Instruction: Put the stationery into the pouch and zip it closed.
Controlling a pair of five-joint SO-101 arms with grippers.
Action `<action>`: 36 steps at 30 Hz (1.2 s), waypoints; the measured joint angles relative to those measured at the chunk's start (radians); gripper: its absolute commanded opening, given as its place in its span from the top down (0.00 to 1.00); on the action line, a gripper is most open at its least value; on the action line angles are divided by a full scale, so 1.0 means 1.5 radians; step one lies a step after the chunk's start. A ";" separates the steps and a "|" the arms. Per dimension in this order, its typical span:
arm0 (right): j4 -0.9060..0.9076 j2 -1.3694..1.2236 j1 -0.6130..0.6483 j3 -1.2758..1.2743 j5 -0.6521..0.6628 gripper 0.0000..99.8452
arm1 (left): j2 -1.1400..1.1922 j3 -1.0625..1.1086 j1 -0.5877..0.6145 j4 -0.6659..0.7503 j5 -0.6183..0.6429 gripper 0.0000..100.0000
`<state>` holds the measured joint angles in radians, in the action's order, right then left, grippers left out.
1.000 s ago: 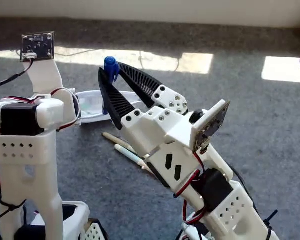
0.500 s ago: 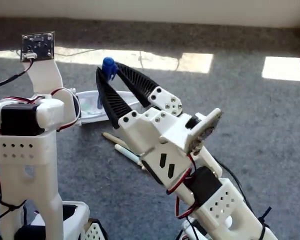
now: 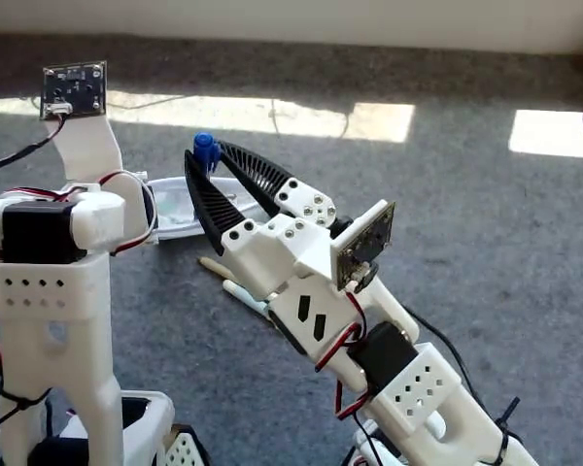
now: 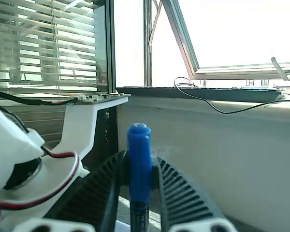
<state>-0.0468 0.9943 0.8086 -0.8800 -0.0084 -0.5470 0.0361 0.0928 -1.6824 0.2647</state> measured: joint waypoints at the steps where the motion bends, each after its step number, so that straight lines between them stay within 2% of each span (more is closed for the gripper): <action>1: 0.013 0.000 0.000 0.000 0.000 0.86 | 0.000 0.000 0.000 0.000 0.000 0.99; 3: 0.055 0.000 0.000 0.000 0.000 0.83 | 0.000 0.000 0.000 0.000 0.000 0.99; 6: 0.120 0.000 0.000 0.000 0.000 0.83 | 0.000 0.000 0.000 0.000 0.000 0.99; 12: 0.157 0.027 0.000 0.002 0.000 0.83 | 0.000 0.000 0.000 0.000 0.000 0.99; 26: 0.509 0.135 0.000 0.088 0.000 0.83 | 0.000 0.000 0.002 0.000 0.000 0.99; 36: 0.615 0.135 -0.071 0.088 0.000 0.83 | 0.000 0.000 0.087 0.000 0.001 0.99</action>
<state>0.8753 1.1968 0.7027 -0.7480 -0.0084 -0.5470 0.0361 0.2232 -1.6824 0.2662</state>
